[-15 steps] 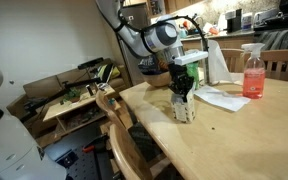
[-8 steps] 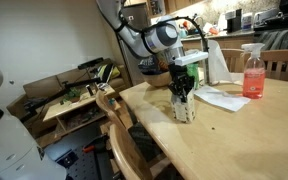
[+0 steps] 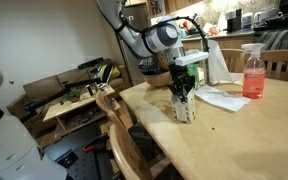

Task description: Open the white box and remove one tea bag from the box and place it on the table

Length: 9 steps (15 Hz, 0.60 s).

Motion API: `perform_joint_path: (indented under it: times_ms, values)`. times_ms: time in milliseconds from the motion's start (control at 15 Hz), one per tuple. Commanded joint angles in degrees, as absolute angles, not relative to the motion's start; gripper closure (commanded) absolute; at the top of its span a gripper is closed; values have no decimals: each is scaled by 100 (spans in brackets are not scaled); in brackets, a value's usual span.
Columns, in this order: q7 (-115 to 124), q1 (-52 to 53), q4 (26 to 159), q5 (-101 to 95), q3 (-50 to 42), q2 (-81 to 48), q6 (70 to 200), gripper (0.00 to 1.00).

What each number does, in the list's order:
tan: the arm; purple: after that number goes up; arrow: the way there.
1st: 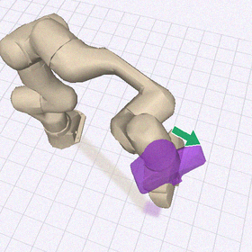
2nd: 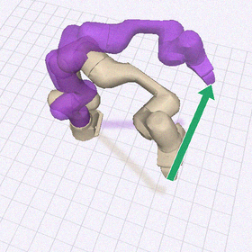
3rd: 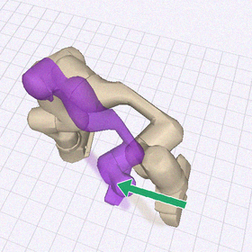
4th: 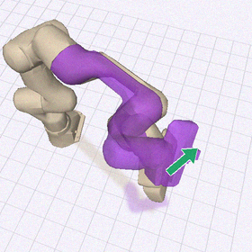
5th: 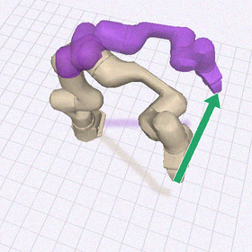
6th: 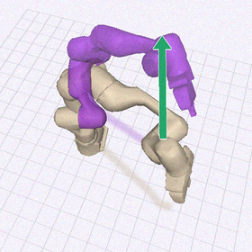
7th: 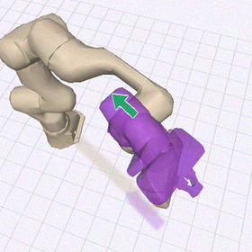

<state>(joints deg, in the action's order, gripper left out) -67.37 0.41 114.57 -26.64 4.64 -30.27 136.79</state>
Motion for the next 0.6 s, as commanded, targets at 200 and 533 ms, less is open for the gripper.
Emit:
perform_joint_path:
  times_ms: [200,533]
  values:
    - [-6839,73,11321,-2693,402,-3117,13733,100]
    - [-6713,107,11374,-2673,411,-2982,13778,100]
